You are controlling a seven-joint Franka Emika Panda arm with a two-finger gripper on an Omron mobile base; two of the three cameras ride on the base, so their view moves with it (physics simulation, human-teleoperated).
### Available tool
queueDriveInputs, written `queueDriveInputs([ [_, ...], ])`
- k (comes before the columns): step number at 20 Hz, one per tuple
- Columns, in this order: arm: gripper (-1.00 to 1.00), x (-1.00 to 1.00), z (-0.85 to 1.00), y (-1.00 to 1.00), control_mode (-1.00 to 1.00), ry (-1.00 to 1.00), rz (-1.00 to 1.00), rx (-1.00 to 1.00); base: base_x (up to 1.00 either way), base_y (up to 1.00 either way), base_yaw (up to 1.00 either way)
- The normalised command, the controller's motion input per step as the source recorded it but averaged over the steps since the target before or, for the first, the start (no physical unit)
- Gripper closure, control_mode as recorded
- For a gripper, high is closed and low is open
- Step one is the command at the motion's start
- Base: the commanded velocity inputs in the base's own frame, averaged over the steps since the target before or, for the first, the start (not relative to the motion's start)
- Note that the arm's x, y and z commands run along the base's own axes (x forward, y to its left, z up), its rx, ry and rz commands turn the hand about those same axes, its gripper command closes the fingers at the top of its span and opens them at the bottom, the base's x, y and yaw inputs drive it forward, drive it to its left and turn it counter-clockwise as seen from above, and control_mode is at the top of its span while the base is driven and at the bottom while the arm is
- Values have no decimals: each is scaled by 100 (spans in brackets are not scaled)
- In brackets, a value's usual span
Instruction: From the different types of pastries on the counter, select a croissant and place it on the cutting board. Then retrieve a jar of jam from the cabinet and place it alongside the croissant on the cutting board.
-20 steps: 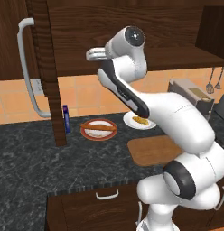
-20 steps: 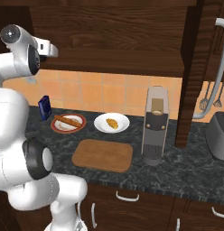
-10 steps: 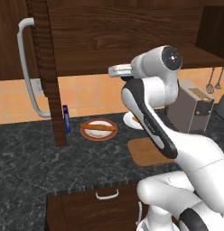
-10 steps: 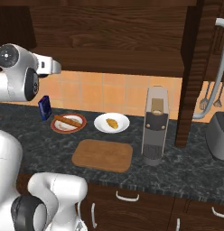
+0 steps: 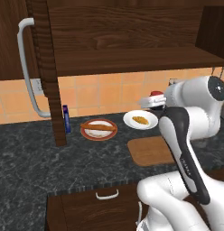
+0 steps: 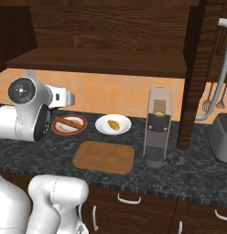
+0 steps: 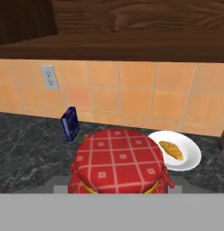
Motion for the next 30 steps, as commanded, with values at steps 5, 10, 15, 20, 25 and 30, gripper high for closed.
queueDriveInputs([
  [5, 100, -61, -92, -71, -100, 14, 13, -19, 0, 0, 0],
  [10, 100, -63, -95, -65, -100, 9, 12, -20, 0, 0, 0],
  [15, 100, -45, -76, -49, -100, -6, 11, -14, 0, 0, 0],
  [20, 100, -6, -59, -43, -100, -35, 0, 14, 0, 0, 0],
  [25, 100, 0, -84, -51, -100, -55, 7, 12, 0, 0, 0],
  [30, 100, 0, -38, -7, -100, -43, 30, 20, 0, 0, 0],
])
